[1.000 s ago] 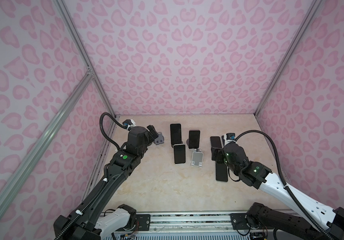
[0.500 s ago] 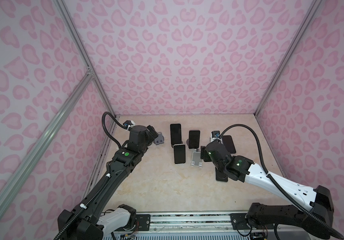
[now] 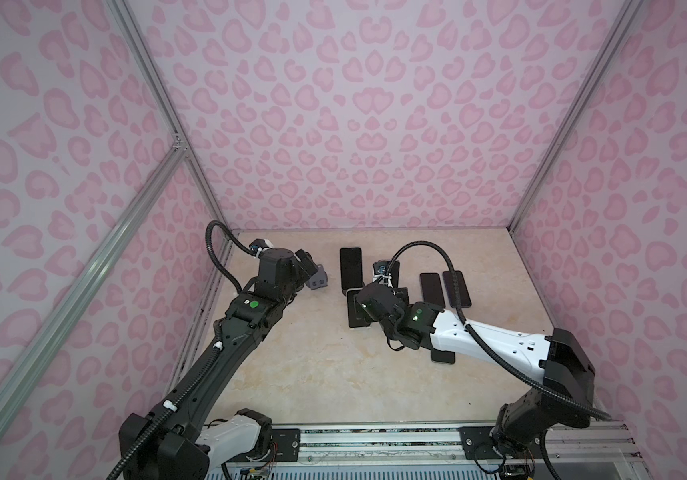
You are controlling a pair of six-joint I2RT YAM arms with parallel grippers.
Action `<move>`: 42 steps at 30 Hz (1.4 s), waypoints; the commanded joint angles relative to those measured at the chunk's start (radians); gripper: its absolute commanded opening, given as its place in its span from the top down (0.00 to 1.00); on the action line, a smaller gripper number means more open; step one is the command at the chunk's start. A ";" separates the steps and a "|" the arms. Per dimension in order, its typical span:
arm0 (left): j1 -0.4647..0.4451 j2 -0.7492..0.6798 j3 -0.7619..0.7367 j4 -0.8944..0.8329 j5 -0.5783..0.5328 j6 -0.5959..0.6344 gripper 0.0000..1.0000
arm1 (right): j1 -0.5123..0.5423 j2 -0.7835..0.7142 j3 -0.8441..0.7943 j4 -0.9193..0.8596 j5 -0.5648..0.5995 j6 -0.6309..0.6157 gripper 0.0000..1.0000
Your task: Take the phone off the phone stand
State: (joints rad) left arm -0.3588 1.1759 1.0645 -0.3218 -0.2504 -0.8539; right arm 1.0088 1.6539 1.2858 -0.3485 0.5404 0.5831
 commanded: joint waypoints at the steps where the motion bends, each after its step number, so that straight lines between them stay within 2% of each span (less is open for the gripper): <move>1: 0.007 0.004 0.010 0.002 0.034 0.006 0.03 | 0.004 0.053 0.044 0.034 -0.032 0.016 0.03; 12: 0.018 0.005 0.011 0.017 0.093 0.011 0.03 | 0.001 0.181 0.147 0.025 -0.038 0.040 0.01; 22: 0.021 -0.003 0.009 0.027 0.117 0.016 0.03 | -0.009 0.242 0.166 0.019 -0.031 0.079 0.01; 26: 0.021 -0.001 0.006 0.033 0.129 0.015 0.03 | -0.019 0.270 0.183 0.003 -0.035 0.094 0.08; 42: 0.029 -0.010 -0.005 0.063 0.163 0.020 0.03 | -0.030 0.320 0.188 0.015 -0.018 0.098 0.20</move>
State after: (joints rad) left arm -0.3336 1.1728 1.0622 -0.2962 -0.1017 -0.8410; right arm 0.9813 1.9633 1.4734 -0.3374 0.5041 0.6739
